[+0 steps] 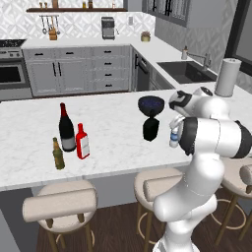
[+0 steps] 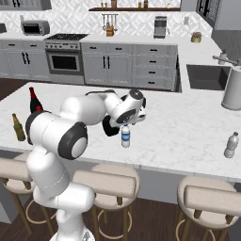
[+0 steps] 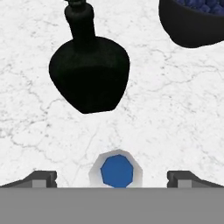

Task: Move the plastic bottles in the middle to the plastics group, and the glass bottles in the middle to the glass group.

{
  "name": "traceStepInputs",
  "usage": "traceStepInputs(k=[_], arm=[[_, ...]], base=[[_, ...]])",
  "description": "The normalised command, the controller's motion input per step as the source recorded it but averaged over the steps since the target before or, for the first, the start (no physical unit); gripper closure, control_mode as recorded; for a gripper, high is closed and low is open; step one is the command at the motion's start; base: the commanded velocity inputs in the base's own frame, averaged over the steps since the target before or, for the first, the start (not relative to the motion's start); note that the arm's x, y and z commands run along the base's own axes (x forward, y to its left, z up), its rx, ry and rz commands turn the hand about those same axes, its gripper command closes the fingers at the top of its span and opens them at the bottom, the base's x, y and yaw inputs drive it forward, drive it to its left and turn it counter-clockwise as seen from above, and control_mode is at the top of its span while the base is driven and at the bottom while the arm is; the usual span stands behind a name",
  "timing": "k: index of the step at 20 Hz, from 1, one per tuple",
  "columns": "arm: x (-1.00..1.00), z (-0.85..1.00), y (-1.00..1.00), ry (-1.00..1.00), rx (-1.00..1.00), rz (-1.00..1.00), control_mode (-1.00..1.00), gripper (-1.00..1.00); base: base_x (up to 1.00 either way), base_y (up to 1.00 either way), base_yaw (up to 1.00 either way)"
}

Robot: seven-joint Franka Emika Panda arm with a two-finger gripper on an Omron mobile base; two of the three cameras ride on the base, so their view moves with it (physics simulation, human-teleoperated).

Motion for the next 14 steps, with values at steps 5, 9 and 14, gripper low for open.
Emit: traceStepInputs(k=[5,9,14], arm=[[0.11,-0.29,0.0,0.0,0.0,0.0,-1.0,-1.0],[0.01,-0.18,0.0,0.0,0.0,0.0,-1.0,-1.0],[0.0,-0.1,0.0,0.0,0.01,0.0,-1.0,-1.0]], base=[[0.0,0.0,0.0],[0.0,0.0,0.0],[0.0,0.0,0.0]])
